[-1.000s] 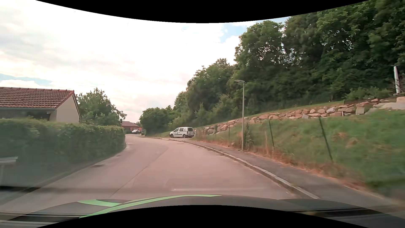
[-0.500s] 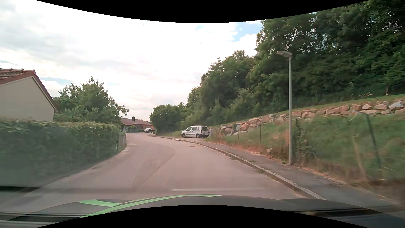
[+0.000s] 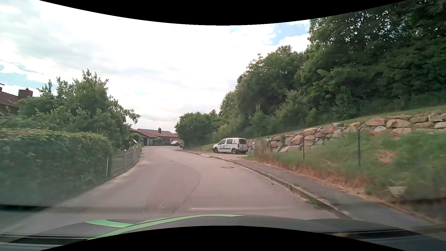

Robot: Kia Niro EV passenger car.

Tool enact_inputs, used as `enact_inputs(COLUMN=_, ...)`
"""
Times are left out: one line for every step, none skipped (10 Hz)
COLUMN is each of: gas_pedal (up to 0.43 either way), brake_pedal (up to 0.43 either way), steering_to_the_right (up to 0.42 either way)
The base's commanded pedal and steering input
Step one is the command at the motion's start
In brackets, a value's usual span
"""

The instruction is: Follow the waypoints while adhering to traffic rules and regulations

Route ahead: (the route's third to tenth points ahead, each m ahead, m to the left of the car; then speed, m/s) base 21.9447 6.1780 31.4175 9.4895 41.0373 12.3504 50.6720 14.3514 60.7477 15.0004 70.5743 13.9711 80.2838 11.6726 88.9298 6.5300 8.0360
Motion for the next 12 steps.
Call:
enact_inputs(gas_pedal=0.000, brake_pedal=0.000, steering_to_the_right=-0.077)
enact_inputs(gas_pedal=0.000, brake_pedal=0.000, steering_to_the_right=-0.076)
enact_inputs(gas_pedal=0.000, brake_pedal=0.000, steering_to_the_right=-0.074)
enact_inputs(gas_pedal=0.000, brake_pedal=0.000, steering_to_the_right=-0.071)
enact_inputs(gas_pedal=0.000, brake_pedal=0.000, steering_to_the_right=-0.068)
enact_inputs(gas_pedal=0.000, brake_pedal=0.000, steering_to_the_right=-0.068)
enact_inputs(gas_pedal=0.000, brake_pedal=0.000, steering_to_the_right=-0.067)
enact_inputs(gas_pedal=0.000, brake_pedal=0.000, steering_to_the_right=-0.065)
enact_inputs(gas_pedal=0.008, brake_pedal=0.000, steering_to_the_right=-0.064)
enact_inputs(gas_pedal=0.020, brake_pedal=0.000, steering_to_the_right=-0.065)
enact_inputs(gas_pedal=0.028, brake_pedal=0.000, steering_to_the_right=-0.066)
enact_inputs(gas_pedal=0.047, brake_pedal=0.000, steering_to_the_right=-0.066)
